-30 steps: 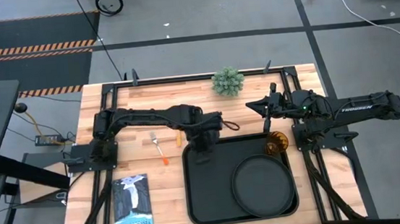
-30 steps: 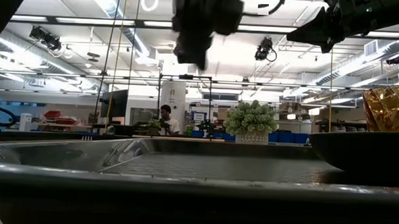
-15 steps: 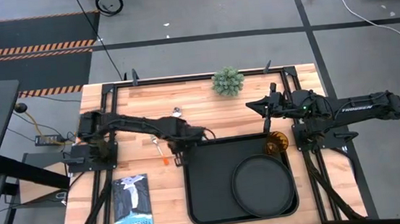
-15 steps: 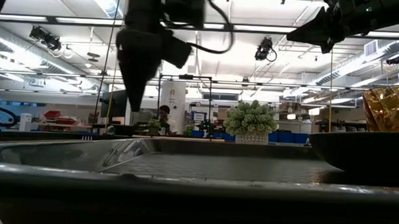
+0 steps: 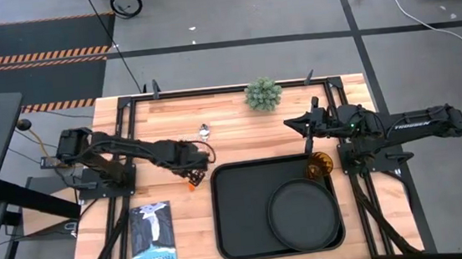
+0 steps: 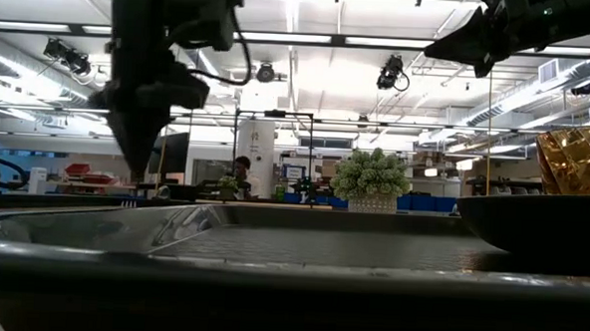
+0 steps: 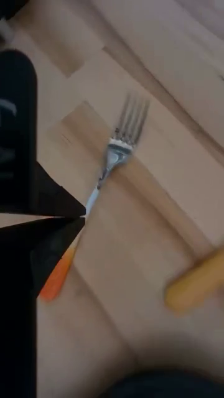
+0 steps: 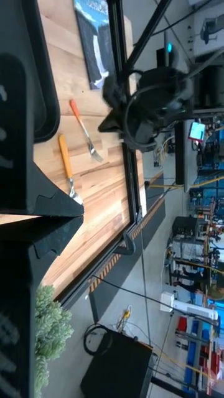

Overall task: Pick and place plate/cup/fork/spoon on tray
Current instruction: Put the orange fork on the black serving tray to the left of the black plate

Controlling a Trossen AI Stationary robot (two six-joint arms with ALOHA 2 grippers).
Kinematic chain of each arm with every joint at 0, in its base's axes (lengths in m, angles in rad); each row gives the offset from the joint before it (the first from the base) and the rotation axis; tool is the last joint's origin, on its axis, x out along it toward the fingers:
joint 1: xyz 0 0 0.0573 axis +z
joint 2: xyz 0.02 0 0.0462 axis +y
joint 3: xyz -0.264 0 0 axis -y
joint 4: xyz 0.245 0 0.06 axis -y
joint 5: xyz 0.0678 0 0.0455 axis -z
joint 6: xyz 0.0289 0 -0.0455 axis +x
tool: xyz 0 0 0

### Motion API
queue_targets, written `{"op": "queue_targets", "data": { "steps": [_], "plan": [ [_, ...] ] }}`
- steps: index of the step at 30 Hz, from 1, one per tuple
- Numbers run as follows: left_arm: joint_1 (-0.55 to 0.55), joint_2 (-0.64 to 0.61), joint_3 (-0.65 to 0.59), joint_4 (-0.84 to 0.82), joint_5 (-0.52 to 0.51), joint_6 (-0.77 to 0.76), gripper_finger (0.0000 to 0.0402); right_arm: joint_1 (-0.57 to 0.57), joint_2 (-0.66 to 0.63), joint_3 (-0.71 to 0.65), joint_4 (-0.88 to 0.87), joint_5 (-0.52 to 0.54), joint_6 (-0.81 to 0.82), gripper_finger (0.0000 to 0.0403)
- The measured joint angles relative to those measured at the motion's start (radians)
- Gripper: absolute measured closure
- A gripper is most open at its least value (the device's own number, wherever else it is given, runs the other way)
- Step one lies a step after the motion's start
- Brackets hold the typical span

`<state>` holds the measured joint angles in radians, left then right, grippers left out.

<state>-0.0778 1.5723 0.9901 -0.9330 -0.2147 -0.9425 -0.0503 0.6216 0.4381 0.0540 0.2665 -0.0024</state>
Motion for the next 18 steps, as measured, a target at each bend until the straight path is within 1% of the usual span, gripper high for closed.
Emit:
{"op": "queue_targets", "data": {
  "steps": [5,8,11,15,18],
  "plan": [
    [-0.039,-0.005,-0.046,-0.002,-0.046,-0.228,0.0342,0.023,0.002,0.0,0.001,0.0,-0.027,0.0394],
    [-0.04,-0.004,-0.06,-0.011,-0.047,-0.336,0.0315,0.037,0.009,0.0,0.003,0.0,-0.044,0.0394],
    [-0.036,-0.004,-0.061,-0.001,-0.043,-0.35,0.0297,0.057,0.021,0.0,-0.001,0.0,-0.061,0.0394],
    [-0.038,-0.004,-0.062,0.017,-0.04,-0.311,0.029,0.09,0.024,0.0,-0.003,0.001,-0.102,0.0394],
    [-0.057,-0.004,-0.062,0.025,-0.064,-0.422,0.0291,0.116,0.024,0.0,-0.004,0.012,-0.106,0.0394]
  ]
}}
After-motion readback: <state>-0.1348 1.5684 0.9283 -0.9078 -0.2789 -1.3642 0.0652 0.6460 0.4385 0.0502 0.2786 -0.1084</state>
